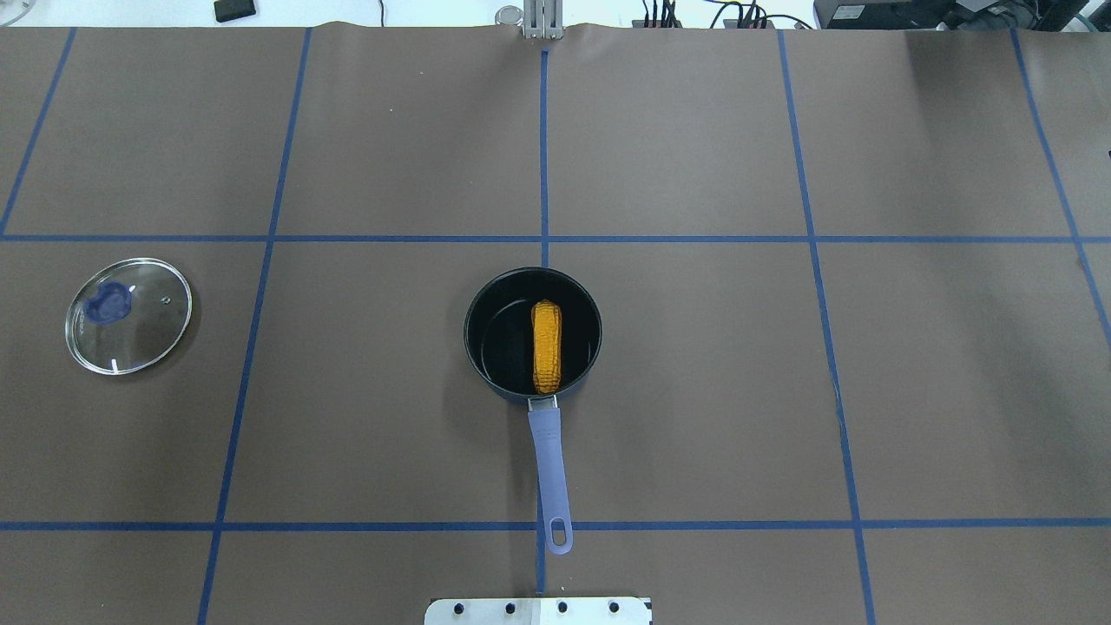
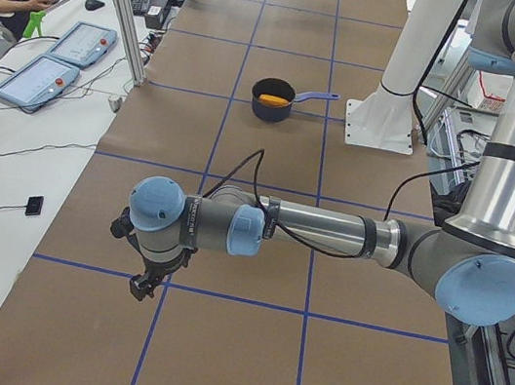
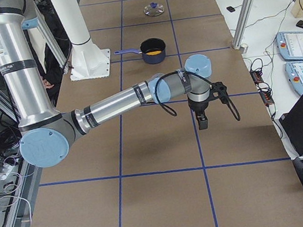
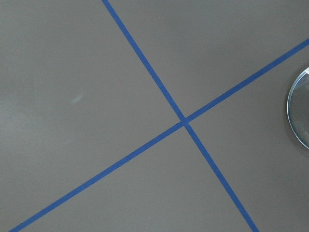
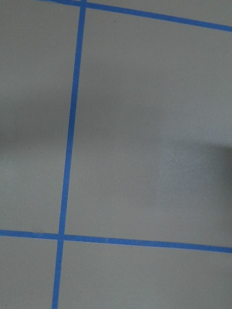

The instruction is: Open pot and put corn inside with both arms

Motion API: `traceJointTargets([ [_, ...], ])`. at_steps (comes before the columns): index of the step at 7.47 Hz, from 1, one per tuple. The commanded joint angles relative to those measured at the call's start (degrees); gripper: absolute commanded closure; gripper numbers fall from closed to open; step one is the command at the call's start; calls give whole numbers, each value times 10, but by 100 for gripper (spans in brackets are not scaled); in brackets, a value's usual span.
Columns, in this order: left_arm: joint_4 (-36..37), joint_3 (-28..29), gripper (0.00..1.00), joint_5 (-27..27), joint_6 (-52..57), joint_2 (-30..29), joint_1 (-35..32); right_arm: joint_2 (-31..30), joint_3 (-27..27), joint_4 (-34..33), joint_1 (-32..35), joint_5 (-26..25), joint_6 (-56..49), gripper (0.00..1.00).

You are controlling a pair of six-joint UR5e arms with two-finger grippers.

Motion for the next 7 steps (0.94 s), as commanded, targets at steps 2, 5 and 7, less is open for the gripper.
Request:
traceJointTargets([
  [2,0,2,2,1,-18,0,0,-4,-6,0,3,1,6,0],
  [5,0,-1,2,1,-20,0,0,-8,-8,2,3,-1,-1,0],
  [7,0,-1,2,0,-20,0,0,-6,-9,1,2,0,-1,0],
])
